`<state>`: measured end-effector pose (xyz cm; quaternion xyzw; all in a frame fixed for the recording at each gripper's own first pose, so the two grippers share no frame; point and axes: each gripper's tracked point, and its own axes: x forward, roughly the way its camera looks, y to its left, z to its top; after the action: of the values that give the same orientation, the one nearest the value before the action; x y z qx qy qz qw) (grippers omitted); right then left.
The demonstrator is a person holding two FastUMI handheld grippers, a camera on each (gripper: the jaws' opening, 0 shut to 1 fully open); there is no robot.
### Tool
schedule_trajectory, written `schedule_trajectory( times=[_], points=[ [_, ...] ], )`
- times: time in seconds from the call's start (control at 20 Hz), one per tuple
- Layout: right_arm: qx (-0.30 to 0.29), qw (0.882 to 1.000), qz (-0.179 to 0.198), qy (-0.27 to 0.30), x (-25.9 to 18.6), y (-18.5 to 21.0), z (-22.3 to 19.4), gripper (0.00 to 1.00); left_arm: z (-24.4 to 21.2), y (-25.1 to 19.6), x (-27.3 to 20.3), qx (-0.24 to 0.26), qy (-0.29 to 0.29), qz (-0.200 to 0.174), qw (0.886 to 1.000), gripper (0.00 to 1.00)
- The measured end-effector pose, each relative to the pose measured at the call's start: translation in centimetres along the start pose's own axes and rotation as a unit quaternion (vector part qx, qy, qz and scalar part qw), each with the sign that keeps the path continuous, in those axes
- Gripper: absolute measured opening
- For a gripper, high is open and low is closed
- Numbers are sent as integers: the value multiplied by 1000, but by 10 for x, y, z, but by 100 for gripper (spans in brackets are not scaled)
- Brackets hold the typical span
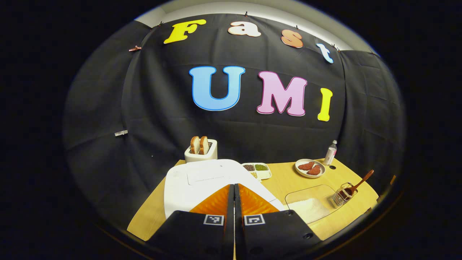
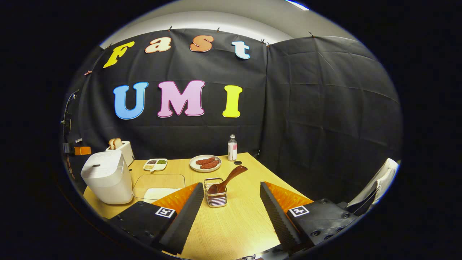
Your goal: Close the left gripper, press the button to open the rice cooker; take a wooden spoon from the chopstick holder with the right hand, scoop a spoonful of rice and pour it into the rice cooker, then put the wooden spoon back into the chopstick holder.
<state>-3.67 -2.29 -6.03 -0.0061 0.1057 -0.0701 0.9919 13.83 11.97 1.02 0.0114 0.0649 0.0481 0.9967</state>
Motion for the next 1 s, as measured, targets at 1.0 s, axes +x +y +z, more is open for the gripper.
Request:
schedule_trajectory(
  times=[1.0],
  points=[
    [14, 1000, 12, 14, 38, -14, 5, 98, -33, 9, 24, 3, 56, 52, 997, 7]
  ],
)
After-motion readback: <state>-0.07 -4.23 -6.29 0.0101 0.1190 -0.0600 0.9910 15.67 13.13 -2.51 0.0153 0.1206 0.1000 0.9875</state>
